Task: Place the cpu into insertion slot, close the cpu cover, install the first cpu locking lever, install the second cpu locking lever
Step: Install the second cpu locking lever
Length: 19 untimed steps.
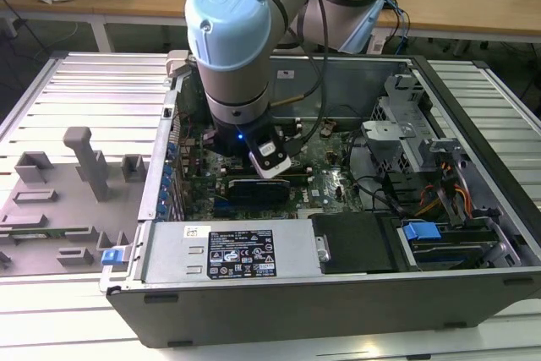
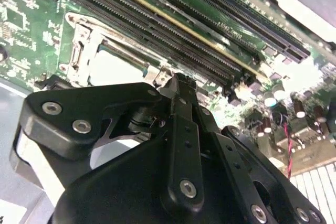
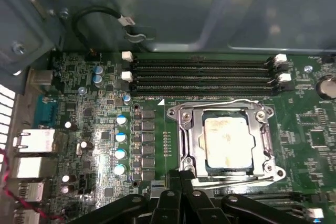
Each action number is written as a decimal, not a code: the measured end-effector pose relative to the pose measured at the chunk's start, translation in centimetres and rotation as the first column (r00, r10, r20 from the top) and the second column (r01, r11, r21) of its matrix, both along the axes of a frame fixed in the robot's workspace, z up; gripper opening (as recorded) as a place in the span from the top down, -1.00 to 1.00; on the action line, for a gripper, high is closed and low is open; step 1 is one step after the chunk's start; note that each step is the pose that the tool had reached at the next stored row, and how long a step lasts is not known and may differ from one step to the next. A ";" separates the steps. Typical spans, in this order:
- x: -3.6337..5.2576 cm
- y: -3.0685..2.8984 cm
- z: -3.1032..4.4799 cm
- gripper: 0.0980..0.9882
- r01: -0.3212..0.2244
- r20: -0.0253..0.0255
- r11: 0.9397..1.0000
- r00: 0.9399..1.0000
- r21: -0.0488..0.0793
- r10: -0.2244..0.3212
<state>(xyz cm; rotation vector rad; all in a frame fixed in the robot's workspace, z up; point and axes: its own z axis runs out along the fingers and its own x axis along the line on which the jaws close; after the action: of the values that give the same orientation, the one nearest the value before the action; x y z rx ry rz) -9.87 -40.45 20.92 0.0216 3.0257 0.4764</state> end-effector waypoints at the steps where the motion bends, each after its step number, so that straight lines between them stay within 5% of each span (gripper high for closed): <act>1: 0.00 0.00 0.35 0.98 0.000 0.000 1.000 1.000 -0.001 0.000; 5: 0.00 0.00 0.58 0.98 0.000 0.000 1.000 1.000 -0.006 0.000; 7: 1.01 0.00 0.58 0.98 0.014 0.000 1.000 1.000 -0.022 -0.014; 11: 2.99 0.14 0.58 0.98 0.021 -0.001 1.000 1.000 -0.023 -0.021; 15: 3.42 0.90 0.58 0.98 0.024 0.000 0.998 1.000 -0.065 -0.024; 19: 3.55 2.85 0.58 0.98 0.024 0.001 0.997 1.000 -0.076 -0.024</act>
<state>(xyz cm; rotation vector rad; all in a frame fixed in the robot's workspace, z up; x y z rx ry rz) -6.31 -37.60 21.50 0.0532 3.0377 0.3587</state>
